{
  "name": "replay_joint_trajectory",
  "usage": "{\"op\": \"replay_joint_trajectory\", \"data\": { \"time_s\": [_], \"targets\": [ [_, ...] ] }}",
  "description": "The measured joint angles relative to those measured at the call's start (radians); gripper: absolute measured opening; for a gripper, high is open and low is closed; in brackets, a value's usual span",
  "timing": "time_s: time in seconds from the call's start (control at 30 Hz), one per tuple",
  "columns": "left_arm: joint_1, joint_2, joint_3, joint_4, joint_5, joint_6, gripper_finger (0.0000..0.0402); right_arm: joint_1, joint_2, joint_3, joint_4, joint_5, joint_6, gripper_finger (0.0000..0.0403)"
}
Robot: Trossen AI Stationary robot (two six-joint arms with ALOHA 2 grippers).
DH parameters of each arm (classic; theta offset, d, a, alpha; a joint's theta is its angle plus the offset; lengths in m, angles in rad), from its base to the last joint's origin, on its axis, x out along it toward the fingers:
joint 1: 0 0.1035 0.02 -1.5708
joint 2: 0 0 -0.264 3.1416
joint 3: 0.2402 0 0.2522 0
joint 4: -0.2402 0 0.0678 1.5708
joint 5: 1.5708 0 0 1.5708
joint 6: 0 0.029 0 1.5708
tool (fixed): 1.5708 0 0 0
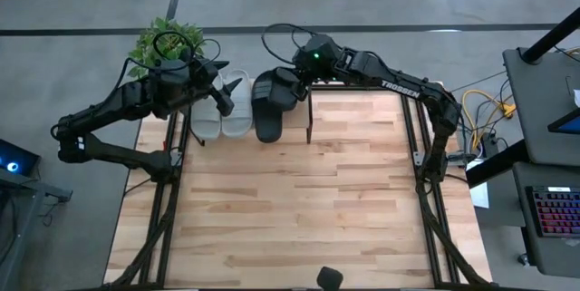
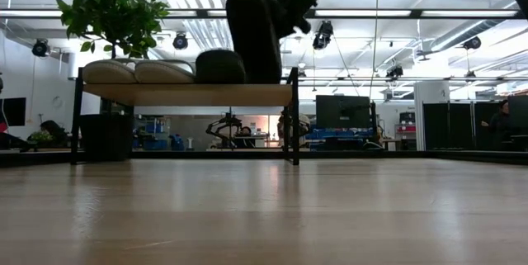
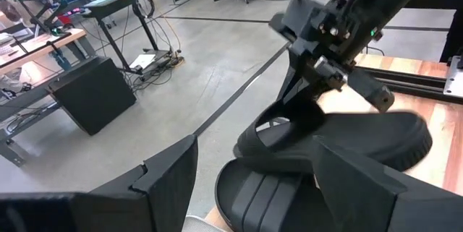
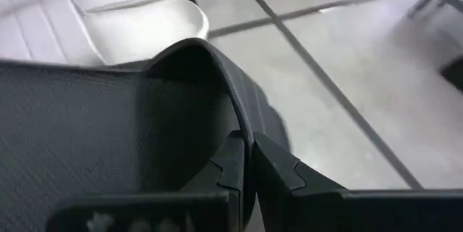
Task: Pick and place slides into the shelf
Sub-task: Adjust the pair of black slippers on the shelf
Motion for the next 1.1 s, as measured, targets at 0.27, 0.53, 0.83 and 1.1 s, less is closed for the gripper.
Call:
{"op": "replay_joint_trajectory", "data": {
  "time_s": [0.27, 0.53, 0.83, 1.1],
  "targets": [
    [0.000, -0.001, 0.000, 0.000, 0.000, 0.000, 0.0251, -0.023, -0.102, -0.244, 0.266, -0.087, -0.061, 0.0012],
    [0.000, -0.001, 0.000, 0.000, 0.000, 0.000, 0.0251, -0.059, -0.151, -0.360, 0.327, -0.172, -0.104, 0.0012],
    [0.000, -0.001, 0.000, 0.000, 0.000, -0.001, 0.0251, -0.061, -0.152, -0.408, 0.356, -0.187, -0.193, 0.0012],
    [0.000, -0.001, 0.000, 0.000, 0.000, -0.001, 0.0251, -0.064, -0.168, -0.408, 0.396, -0.151, -0.342, 0.0012]
  ]
}}
